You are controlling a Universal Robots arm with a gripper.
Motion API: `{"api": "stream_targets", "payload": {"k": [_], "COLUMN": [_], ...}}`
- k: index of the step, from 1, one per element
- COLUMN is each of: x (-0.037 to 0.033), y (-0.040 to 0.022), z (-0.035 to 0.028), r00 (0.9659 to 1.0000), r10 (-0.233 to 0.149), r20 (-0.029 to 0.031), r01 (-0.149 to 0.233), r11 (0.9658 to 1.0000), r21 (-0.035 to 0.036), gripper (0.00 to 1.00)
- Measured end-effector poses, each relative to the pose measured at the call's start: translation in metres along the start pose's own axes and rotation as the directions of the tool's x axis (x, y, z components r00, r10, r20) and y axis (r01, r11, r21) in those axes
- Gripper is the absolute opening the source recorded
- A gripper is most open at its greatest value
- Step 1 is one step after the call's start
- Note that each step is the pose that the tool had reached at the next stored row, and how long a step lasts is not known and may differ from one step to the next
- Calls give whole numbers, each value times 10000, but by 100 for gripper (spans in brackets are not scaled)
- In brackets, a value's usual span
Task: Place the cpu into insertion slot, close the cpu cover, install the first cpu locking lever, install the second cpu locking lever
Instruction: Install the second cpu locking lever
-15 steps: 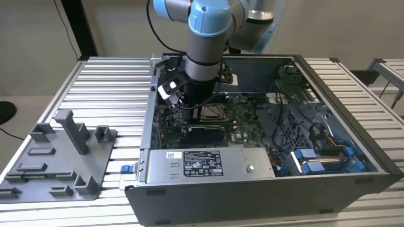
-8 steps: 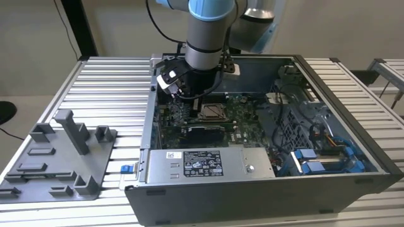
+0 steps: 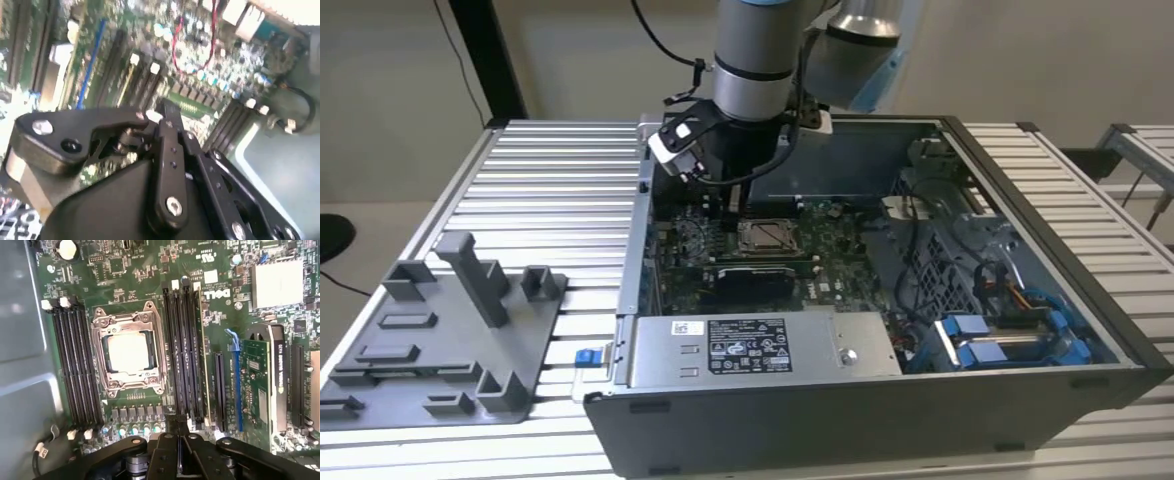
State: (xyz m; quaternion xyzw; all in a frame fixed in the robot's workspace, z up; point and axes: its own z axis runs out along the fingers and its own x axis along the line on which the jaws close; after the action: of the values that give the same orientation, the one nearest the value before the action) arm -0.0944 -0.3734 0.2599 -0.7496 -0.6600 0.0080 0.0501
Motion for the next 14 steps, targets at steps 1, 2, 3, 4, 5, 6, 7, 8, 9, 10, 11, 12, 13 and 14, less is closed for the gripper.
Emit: {"api": "stream_targets", "payload": {"k": [1,2,3,4,5,6,7,8,9,10,11,12,13,14], "x": [0,5,9,13,14,14,14,19,22,24,26,28,33,37], "y": [2,36,81,127,170,213,225,221,217,221,238,276,324,370], "z": [1,-2,-6,-10,-13,-20,-41,-85,-132,-172,-208,-221,-214,-201], "r00": [10000,10000,10000,10000,10000,10000,10000,10000,10000,10000,10000,10000,10000,10000], "r10": [2,0,2,2,4,6,8,6,-1,-8,-6,-2,-5,-7], "r20": [-2,-1,1,2,3,10,15,17,17,18,22,28,35,56], "r01": [-2,0,-2,-2,-4,-6,-8,-7,1,7,5,2,4,5], "r11": [10000,10000,10000,10000,10000,10000,9999,9999,9999,9999,9998,9998,9998,9998], "r21": [-1,3,8,16,34,74,116,124,126,141,184,220,220,218], "gripper": [0,0,0,0,0,0,0,0,0,0,0,0,0,0]}}
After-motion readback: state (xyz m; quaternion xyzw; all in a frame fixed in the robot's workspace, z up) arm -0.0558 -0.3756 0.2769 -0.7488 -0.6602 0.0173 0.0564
